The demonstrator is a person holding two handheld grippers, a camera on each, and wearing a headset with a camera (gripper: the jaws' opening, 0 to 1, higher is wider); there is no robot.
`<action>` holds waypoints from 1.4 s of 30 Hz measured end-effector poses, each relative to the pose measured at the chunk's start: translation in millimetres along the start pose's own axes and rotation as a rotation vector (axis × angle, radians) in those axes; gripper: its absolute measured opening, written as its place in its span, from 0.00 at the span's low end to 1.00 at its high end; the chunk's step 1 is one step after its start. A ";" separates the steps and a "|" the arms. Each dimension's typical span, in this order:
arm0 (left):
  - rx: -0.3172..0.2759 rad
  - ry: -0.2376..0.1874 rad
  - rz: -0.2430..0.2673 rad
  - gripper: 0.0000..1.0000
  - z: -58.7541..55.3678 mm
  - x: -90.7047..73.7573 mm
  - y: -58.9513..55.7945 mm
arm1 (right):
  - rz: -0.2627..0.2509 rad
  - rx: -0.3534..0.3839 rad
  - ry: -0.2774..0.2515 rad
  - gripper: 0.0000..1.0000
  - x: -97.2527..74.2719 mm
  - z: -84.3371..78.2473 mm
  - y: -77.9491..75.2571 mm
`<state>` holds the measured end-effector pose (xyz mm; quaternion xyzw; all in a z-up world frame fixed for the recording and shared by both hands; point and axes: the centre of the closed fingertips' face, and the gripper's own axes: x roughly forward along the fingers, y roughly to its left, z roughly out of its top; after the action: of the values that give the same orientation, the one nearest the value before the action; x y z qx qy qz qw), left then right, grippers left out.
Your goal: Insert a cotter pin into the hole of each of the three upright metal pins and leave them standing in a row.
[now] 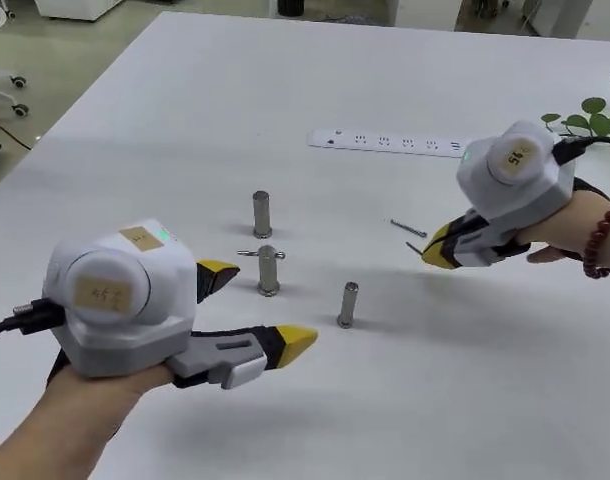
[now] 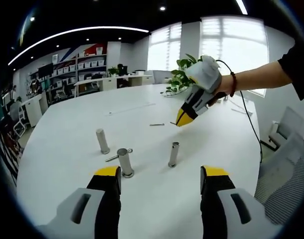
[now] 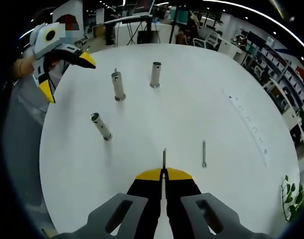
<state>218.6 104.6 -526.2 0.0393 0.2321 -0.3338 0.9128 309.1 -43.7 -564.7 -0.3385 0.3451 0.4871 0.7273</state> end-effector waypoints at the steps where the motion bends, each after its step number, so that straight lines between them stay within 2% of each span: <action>1: -0.001 0.002 -0.005 0.59 1.0 0.9 -1.0 | 0.001 -0.007 -0.005 0.00 -1.8 1.4 2.4; 5: 0.006 0.004 -0.026 0.56 6.4 4.9 -6.6 | 0.001 -0.050 -0.032 0.00 -8.9 8.8 13.5; 9: 0.003 0.012 -0.049 0.49 11.6 9.1 -12.6 | 0.002 -0.083 -0.037 0.00 -12.7 12.5 24.5; 13: -0.005 0.008 -0.067 0.48 17.6 12.6 -16.7 | 0.006 -0.130 -0.043 0.00 -15.4 16.8 33.8; 16: -0.077 0.030 -0.076 0.41 15.9 14.6 -16.7 | 0.031 -0.113 -0.081 0.00 -17.8 24.5 43.3; 19: -0.122 0.005 -0.099 0.35 20.4 16.1 -18.1 | 0.037 -0.136 -0.097 0.00 -19.8 30.7 52.2; 21: -0.135 0.004 -0.106 0.35 21.2 17.0 -19.9 | 0.053 -0.139 -0.110 0.00 -19.2 33.2 52.5; 25: -0.178 -0.001 -0.134 0.34 22.6 18.2 -26.1 | 0.064 -0.169 -0.128 0.00 -20.8 40.8 64.1; 30: -0.210 0.011 -0.147 0.31 20.5 21.3 -30.0 | 0.092 -0.191 -0.157 0.00 -22.5 51.6 78.8; 33: -0.257 0.017 -0.171 0.27 19.7 22.3 -35.0 | 0.105 -0.212 -0.168 0.00 -23.4 56.9 86.5; 36: -0.282 0.012 -0.186 0.23 20.5 23.1 -38.2 | 0.110 -0.237 -0.176 0.00 -21.8 60.1 85.8; 42: -0.339 0.012 -0.221 0.18 22.7 23.7 -46.1 | 0.129 -0.301 -0.177 0.00 -21.3 64.7 98.8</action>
<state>214.5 49.8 -512.8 -0.1385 0.2931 -0.3878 0.8629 221.1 29.0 -528.0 -0.3763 0.2239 0.6068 0.6634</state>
